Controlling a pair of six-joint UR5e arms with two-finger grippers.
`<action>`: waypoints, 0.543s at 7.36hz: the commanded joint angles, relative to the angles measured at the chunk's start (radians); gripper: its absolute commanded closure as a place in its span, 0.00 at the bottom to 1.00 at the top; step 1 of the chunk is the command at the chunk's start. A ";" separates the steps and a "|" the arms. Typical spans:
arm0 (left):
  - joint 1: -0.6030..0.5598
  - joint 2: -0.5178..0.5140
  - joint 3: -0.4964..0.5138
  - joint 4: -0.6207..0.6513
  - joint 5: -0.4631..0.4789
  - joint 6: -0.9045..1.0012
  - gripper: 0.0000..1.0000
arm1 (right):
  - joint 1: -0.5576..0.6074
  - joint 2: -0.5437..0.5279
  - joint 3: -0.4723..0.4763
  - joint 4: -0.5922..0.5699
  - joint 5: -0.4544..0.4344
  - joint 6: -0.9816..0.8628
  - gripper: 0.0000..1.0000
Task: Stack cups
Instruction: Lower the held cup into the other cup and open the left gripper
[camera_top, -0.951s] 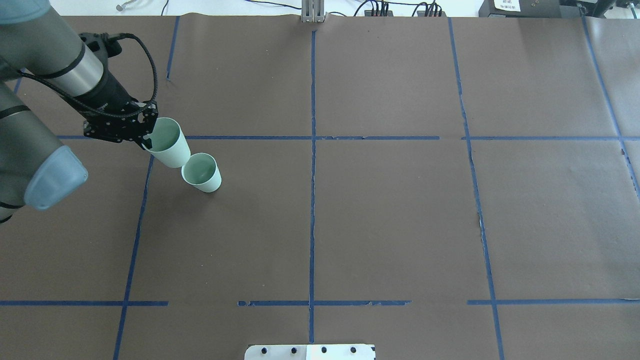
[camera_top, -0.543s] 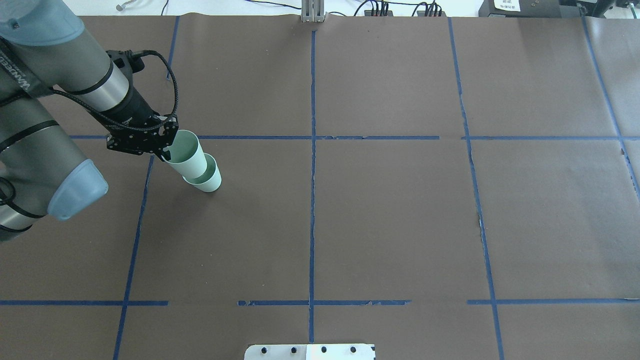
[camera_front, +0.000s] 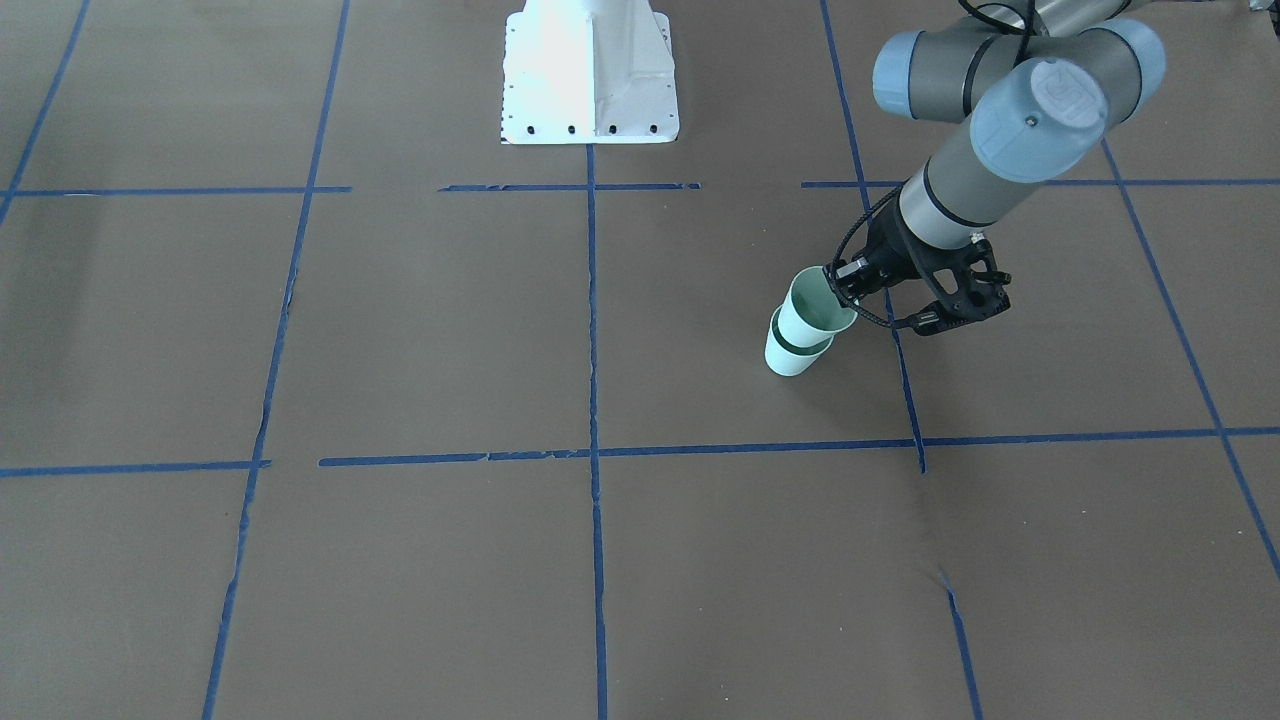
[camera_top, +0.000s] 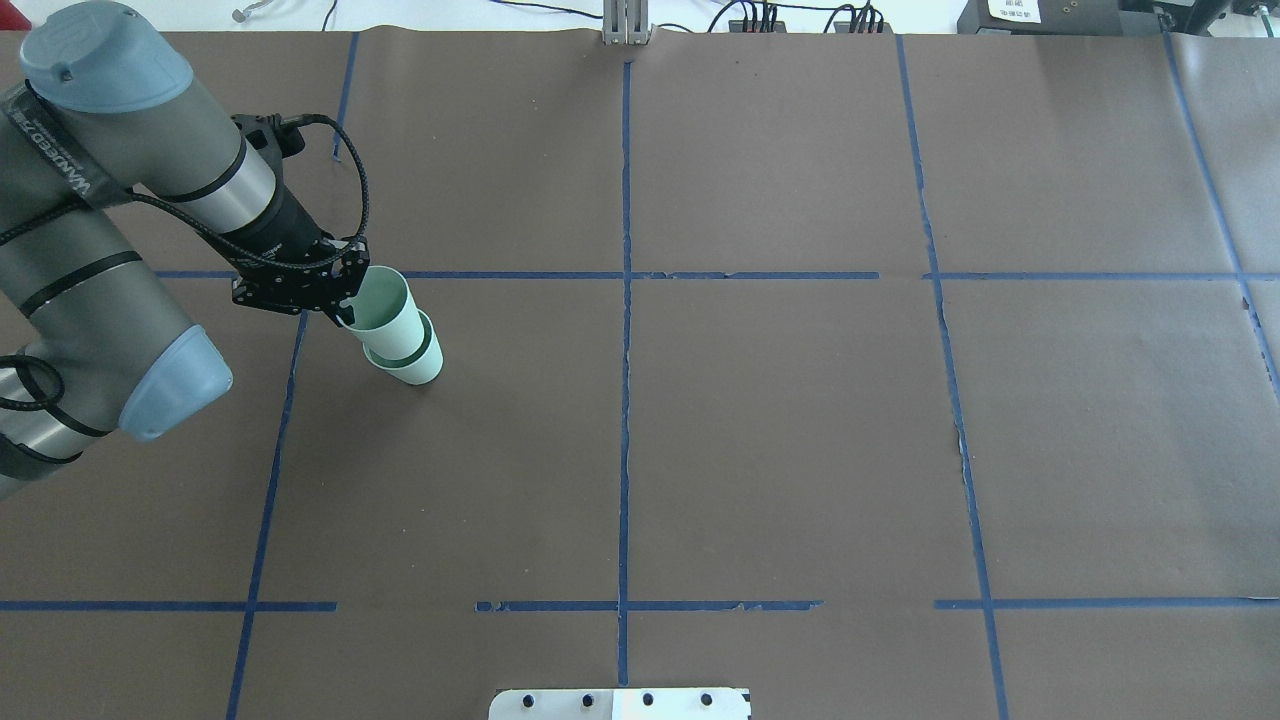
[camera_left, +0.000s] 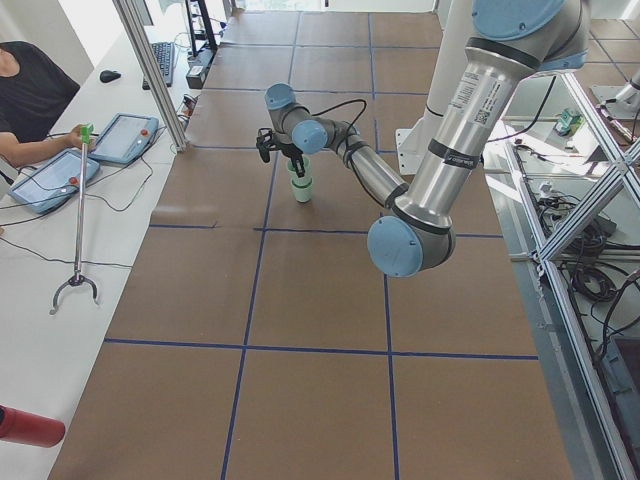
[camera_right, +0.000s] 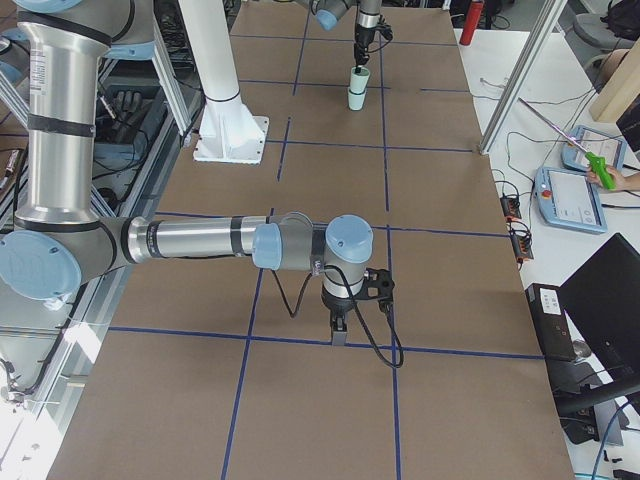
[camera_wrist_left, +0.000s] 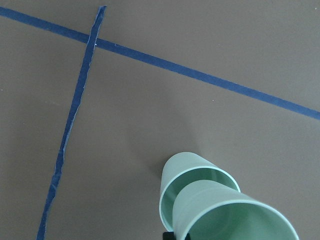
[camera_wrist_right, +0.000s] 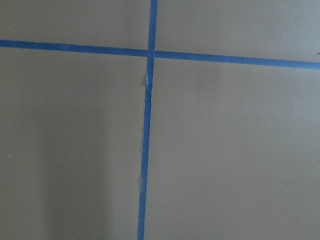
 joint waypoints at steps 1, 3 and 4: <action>0.000 0.002 0.007 -0.008 0.002 0.004 0.08 | 0.000 0.000 0.000 0.001 0.000 0.000 0.00; -0.004 0.008 -0.009 -0.020 0.005 0.004 0.00 | 0.000 0.000 0.000 0.001 0.000 0.000 0.00; -0.020 0.008 -0.010 -0.020 0.008 0.005 0.00 | 0.000 0.000 0.001 0.001 0.000 0.000 0.00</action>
